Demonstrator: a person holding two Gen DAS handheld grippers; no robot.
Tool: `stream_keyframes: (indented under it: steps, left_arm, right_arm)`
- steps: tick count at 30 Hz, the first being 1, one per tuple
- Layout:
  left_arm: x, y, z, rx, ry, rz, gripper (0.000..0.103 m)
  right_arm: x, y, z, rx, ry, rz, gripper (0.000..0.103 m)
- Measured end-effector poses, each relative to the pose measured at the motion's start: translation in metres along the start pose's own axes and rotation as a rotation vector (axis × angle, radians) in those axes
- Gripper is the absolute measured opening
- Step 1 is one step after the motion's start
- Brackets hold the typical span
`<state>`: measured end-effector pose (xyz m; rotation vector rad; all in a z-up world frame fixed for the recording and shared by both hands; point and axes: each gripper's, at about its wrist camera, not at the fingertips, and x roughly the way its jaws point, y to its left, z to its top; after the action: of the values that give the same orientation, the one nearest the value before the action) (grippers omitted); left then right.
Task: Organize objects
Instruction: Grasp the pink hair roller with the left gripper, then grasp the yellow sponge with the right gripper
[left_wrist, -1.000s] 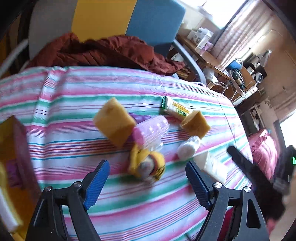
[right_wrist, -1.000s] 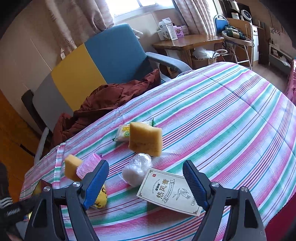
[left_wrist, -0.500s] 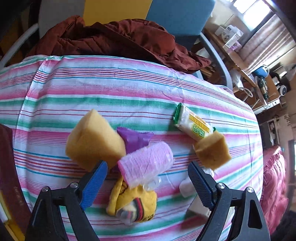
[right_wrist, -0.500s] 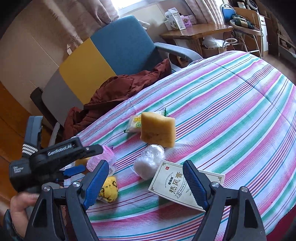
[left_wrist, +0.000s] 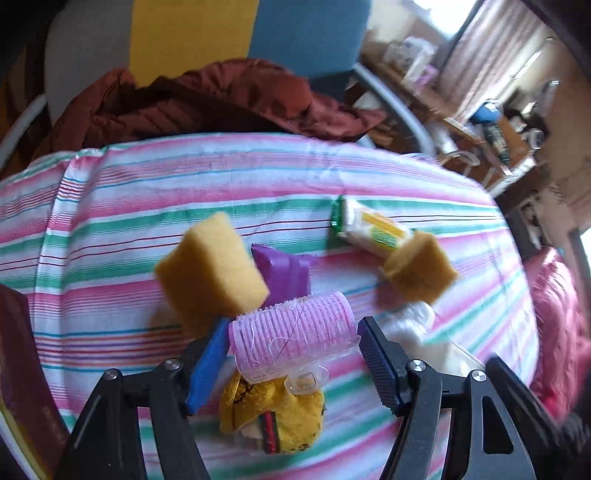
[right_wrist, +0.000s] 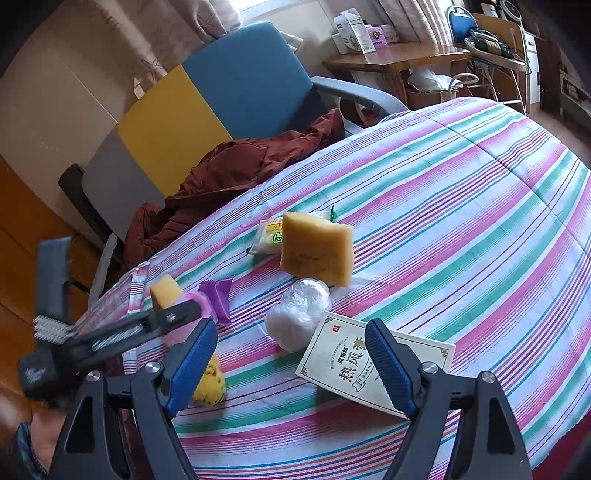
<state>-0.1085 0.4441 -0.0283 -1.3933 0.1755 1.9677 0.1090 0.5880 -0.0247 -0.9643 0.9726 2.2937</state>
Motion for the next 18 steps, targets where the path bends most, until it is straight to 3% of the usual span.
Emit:
stream_keyframes:
  steps: [6, 11, 13, 15, 18]
  left_arm:
    - [-0.049, 0.001, -0.042, 0.119, -0.066, -0.055, 0.071]
    - [-0.077, 0.005, -0.083, 0.179, -0.106, -0.096, 0.071]
    - [-0.089, 0.003, -0.104, 0.252, -0.143, -0.103, 0.071]
    - [-0.095, 0.001, -0.122, 0.322, -0.157, -0.092, 0.071]
    - [-0.099, 0.005, -0.145, 0.367, -0.157, -0.123, 0.071]
  right_arm:
    - [0.004, 0.005, -0.001, -0.024, 0.014, -0.013, 0.084]
    - [0.007, 0.025, -0.008, -0.105, 0.042, 0.059, 0.084]
    - [0.011, 0.037, -0.013, -0.158, 0.071, 0.081, 0.084]
    - [0.015, 0.047, -0.019, -0.197, 0.106, 0.13, 0.084]
    - [0.018, 0.069, -0.032, -0.274, 0.184, 0.293, 0.084]
